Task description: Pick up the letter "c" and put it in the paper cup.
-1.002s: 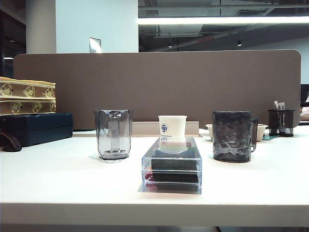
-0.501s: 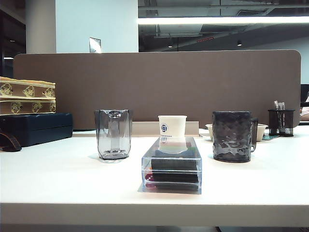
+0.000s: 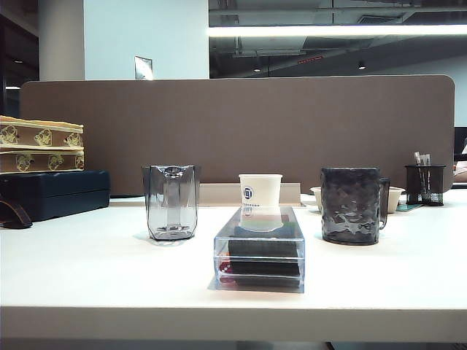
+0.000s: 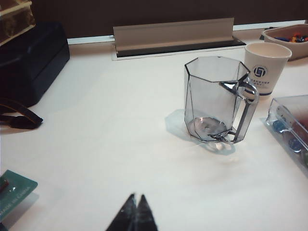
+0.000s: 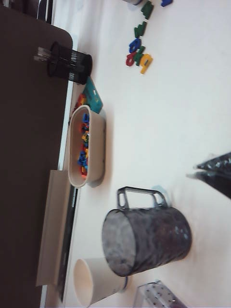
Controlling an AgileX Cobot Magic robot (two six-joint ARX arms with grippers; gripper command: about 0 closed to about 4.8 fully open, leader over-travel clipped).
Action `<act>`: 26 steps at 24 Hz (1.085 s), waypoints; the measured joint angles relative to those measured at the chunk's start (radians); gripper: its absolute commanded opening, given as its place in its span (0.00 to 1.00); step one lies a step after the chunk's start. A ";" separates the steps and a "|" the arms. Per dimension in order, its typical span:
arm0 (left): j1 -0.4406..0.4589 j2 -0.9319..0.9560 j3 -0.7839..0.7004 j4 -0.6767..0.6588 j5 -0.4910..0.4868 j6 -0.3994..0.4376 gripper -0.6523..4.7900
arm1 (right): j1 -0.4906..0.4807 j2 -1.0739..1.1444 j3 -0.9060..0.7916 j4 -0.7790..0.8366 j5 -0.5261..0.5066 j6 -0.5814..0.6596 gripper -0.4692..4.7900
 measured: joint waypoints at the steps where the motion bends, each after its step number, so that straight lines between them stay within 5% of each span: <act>1: 0.001 0.000 -0.006 0.001 -0.011 0.000 0.11 | 0.000 0.000 -0.020 0.016 0.001 0.005 0.09; 6: 0.001 0.000 -0.013 0.018 -0.084 0.000 0.11 | 0.000 0.002 -0.042 0.094 0.054 0.024 0.09; 26: 0.003 0.000 -0.048 0.066 -0.112 0.016 0.11 | 0.000 0.000 -0.144 0.175 0.086 0.024 0.09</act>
